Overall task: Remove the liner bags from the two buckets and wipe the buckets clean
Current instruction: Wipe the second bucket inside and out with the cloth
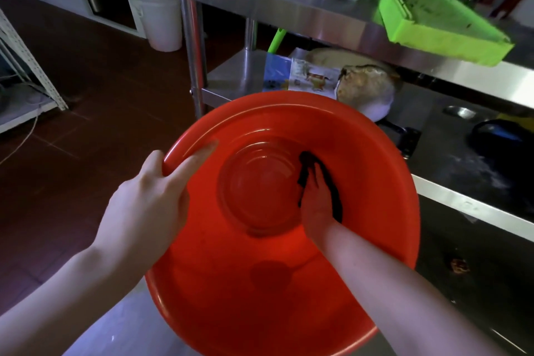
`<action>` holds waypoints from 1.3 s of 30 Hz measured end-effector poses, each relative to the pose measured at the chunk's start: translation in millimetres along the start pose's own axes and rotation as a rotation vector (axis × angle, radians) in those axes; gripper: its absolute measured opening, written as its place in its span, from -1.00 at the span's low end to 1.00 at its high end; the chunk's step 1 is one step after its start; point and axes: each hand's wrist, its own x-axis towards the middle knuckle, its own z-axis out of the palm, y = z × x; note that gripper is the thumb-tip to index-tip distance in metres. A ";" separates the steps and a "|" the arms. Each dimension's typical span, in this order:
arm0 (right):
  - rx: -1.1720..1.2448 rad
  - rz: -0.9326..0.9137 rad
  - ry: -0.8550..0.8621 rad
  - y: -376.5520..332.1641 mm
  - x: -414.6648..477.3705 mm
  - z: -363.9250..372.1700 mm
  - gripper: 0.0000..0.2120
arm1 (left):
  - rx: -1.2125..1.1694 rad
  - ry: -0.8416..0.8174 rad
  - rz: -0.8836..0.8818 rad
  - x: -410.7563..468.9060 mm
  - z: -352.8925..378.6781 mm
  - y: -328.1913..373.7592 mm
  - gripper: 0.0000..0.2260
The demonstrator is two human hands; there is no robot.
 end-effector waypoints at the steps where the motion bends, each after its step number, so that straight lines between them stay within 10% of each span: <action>1: 0.004 -0.019 0.049 3.7 3.1 -2.0 -0.38 | -0.001 0.003 0.002 0.1 0.3 -0.7 -0.35; 27: 0.090 -0.491 0.840 20.6 83.9 -61.9 -0.54 | -0.036 0.060 -0.071 5.9 3.8 -2.6 -0.34; 39: 0.360 -0.237 0.501 2.2 52.0 -7.7 -0.56 | -0.017 0.061 -0.095 6.5 4.7 -5.6 -0.36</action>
